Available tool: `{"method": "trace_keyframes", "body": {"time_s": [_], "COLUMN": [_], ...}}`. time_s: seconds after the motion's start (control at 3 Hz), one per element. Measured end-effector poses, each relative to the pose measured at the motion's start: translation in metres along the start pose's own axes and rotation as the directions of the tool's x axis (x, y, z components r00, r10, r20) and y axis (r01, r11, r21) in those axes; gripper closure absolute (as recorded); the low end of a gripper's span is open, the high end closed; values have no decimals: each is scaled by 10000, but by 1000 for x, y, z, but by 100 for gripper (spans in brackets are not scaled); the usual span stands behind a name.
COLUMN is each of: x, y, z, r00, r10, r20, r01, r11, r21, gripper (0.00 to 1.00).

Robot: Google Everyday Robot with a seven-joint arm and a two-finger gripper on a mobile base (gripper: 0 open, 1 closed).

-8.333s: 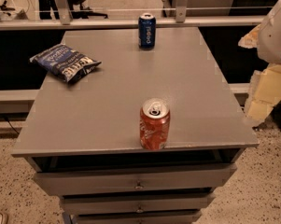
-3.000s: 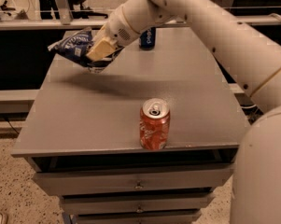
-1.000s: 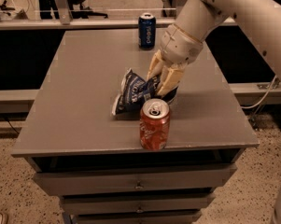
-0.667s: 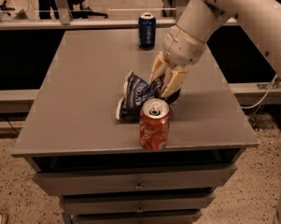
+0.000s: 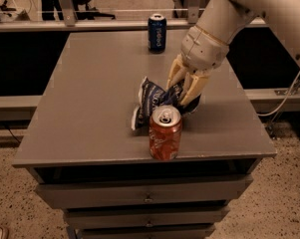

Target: Move blue chip bag near coke can

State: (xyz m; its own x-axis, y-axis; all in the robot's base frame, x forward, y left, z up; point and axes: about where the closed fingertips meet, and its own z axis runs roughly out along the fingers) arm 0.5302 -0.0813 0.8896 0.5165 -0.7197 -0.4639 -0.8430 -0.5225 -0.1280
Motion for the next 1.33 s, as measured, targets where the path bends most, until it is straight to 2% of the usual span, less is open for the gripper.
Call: {"method": "trace_keyframes", "body": {"time_s": [0.33,1.0,1.33], "x": [1,5,8], "y": [5,6,5], "z": [1,6,6], "r00": [9991,9971,9966], "r10": [-400,-730,-785], "r20": [-132,-203,-259], "r01": [398,722,774], "r11": [9991,9967,9962], "r21": [-148,-369,-403], "gripper": [51,5,0]}}
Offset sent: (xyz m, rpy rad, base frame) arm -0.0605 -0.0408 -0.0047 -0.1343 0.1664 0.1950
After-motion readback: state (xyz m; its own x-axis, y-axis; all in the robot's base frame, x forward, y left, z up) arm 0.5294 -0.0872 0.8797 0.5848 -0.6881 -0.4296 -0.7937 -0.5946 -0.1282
